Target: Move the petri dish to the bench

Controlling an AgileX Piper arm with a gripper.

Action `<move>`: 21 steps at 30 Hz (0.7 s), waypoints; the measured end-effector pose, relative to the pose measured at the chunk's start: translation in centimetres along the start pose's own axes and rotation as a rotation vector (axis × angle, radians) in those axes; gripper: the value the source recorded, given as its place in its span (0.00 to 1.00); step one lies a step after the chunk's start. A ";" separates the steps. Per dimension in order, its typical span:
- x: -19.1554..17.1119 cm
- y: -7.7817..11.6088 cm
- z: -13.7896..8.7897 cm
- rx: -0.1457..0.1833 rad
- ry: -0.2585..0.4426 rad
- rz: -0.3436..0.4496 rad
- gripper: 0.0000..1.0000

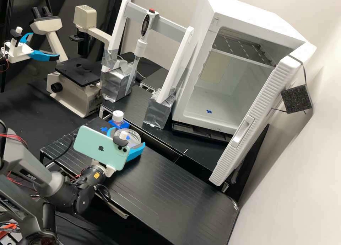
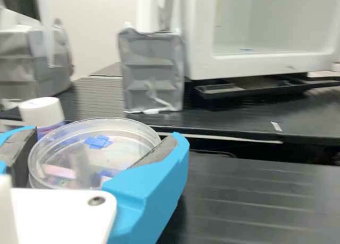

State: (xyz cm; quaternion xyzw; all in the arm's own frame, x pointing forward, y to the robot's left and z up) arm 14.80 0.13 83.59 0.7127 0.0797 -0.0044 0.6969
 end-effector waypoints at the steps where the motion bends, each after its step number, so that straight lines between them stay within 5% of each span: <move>1: -0.1 0.1 0.1 -0.001 -0.006 0.005 0.00; 7: -0.2 0.3 0.2 -0.008 -0.019 0.025 0.00; 15: 0.5 -0.4 0.5 -0.059 -0.010 -0.024 0.00; 19: 0.7 -0.4 0.7 -0.055 -0.015 -0.013 0.00; 20: 0.8 -0.4 0.8 -0.057 -0.019 -0.007 1.00; 21: 0.8 -0.3 0.8 -0.059 -0.021 -0.004 1.00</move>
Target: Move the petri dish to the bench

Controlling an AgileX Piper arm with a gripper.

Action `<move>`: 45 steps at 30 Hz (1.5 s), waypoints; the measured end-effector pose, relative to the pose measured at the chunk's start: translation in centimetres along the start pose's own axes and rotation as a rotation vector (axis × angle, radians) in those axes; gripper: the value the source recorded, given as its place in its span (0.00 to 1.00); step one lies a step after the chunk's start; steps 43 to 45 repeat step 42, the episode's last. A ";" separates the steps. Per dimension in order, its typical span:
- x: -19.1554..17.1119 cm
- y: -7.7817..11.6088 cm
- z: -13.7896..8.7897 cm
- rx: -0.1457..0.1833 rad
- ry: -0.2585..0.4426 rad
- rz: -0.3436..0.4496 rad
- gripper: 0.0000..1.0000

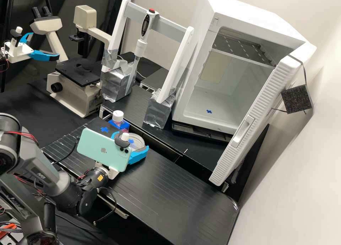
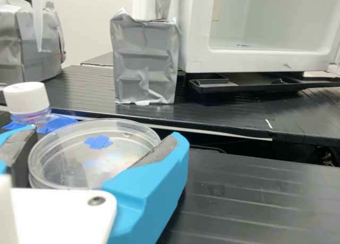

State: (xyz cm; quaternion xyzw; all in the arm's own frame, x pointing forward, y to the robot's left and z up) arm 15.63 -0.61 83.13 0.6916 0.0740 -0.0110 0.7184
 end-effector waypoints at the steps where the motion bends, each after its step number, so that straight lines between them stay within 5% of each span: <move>1: 0.0 0.0 0.0 0.001 0.000 -0.001 1.00; 11: 0.0 0.0 -0.1 0.002 0.007 0.000 1.00; 17: -0.8 1.0 -1.2 0.024 0.031 0.079 1.00; 26: -2.1 1.8 -5.1 0.004 0.217 0.199 1.00; 30: -2.3 1.6 -7.0 0.053 0.348 0.216 1.00; 35: -1.8 1.0 -8.4 0.204 0.461 0.204 1.00; 39: -1.0 0.1 -8.5 0.238 0.452 0.177 1.00; 45: -0.6 -0.1 -8.3 0.246 0.427 0.179 1.00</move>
